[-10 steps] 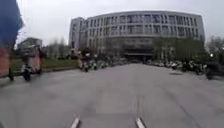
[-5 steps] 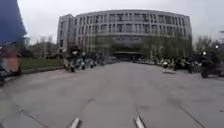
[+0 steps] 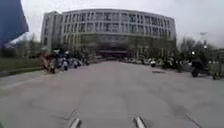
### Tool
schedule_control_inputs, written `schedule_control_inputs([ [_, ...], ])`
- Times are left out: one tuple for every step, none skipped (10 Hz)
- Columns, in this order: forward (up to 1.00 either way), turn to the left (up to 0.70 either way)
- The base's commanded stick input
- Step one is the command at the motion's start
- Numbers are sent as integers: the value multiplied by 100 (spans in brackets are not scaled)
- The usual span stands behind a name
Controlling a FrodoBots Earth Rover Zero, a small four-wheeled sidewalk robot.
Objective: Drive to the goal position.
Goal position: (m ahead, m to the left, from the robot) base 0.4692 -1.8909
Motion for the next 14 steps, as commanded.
schedule_control_inputs([
  [100, 4],
  [100, 4],
  [100, 4],
  [100, 4],
  [100, -29],
  [100, -36],
  [100, -36],
  [100, -36],
  [100, -36],
  [100, -29],
  [100, 4],
  [100, 4],
  [100, 4],
  [100, 4],
])
